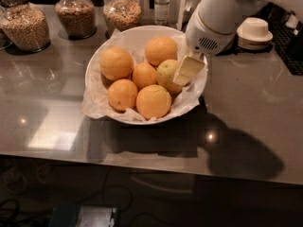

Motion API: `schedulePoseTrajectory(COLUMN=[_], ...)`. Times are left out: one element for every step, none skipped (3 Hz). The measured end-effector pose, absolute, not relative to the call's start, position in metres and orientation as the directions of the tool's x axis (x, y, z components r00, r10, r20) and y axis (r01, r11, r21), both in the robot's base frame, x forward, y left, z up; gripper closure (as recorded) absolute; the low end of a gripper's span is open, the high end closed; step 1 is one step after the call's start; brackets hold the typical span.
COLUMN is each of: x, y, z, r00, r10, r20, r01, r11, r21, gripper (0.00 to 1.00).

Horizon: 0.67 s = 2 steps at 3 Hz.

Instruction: Pick orange from white bowl

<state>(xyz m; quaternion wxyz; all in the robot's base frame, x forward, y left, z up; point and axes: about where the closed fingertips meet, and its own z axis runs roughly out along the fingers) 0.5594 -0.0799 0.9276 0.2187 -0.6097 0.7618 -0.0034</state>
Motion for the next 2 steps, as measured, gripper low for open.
schedulePoseTrajectory(x=[0.5622, 0.5643], y=[-0.0820, -0.0800], z=[0.9203, 0.9172], r00=[-0.186, -0.188], r10=[-0.923, -0.922], r20=[-0.336, -0.339], r01=[-0.921, -0.921], r11=[0.283, 0.286], r21=[-0.267, -0.264], gripper=[0.43, 0.41])
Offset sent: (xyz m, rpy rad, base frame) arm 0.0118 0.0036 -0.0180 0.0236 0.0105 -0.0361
